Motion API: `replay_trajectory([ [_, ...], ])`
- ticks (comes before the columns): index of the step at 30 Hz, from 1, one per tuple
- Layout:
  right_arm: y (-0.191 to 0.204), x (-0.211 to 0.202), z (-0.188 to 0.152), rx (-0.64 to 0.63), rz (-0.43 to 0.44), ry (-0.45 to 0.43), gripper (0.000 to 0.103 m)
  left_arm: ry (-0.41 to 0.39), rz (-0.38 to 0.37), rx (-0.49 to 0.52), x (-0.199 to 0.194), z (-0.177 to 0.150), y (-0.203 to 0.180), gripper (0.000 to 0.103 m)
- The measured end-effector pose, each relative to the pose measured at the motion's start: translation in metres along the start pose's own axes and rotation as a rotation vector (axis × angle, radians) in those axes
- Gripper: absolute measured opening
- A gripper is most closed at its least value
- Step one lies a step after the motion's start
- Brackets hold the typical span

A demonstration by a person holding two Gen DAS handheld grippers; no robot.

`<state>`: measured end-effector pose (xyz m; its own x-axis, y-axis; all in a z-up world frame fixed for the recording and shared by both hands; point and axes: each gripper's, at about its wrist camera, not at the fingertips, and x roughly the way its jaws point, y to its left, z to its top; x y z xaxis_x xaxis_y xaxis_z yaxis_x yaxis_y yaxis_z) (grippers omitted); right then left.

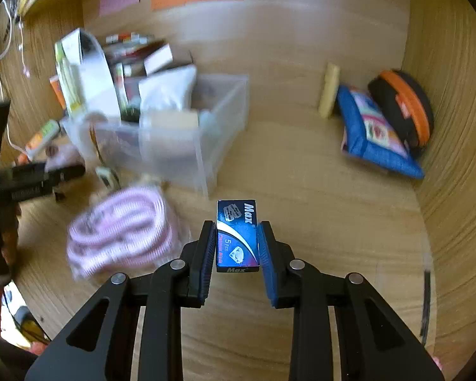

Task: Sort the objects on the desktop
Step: 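Carry the pink case and blue Max pack over the clear box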

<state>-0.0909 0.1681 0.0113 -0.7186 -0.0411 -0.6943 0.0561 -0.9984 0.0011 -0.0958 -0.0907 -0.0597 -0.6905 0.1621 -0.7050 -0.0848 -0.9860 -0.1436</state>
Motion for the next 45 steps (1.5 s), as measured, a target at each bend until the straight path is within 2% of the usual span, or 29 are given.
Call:
replay_trajectory([
  [8, 0.016, -0.009, 0.035, -0.053, 0.026, -0.099, 0.025, -0.068, 0.018, -0.015, -0.028, 0.009, 0.002, 0.063],
  [12, 0.026, -0.006, 0.050, -0.076, 0.033, -0.128, 0.025, -0.131, 0.049, -0.024, -0.043, 0.021, 0.004, 0.063],
  [15, 0.032, -0.002, 0.064, -0.084, 0.048, -0.147, 0.025, -0.153, 0.035, -0.045, -0.048, 0.028, 0.006, 0.063],
  [20, 0.043, 0.006, 0.085, -0.088, 0.040, -0.189, 0.025, -0.193, 0.059, -0.057, -0.053, 0.043, 0.009, 0.063],
  [27, 0.058, 0.015, 0.114, -0.110, 0.094, -0.214, 0.025, -0.213, 0.080, -0.064, -0.049, 0.070, 0.013, 0.063],
  [34, 0.064, 0.032, 0.135, -0.098, 0.140, -0.209, 0.025, -0.200, 0.057, -0.051, -0.034, 0.094, 0.008, 0.063],
  [45, 0.048, 0.080, 0.126, -0.042, 0.136, -0.102, 0.025, -0.105, 0.079, -0.029, 0.019, 0.110, 0.005, 0.063],
])
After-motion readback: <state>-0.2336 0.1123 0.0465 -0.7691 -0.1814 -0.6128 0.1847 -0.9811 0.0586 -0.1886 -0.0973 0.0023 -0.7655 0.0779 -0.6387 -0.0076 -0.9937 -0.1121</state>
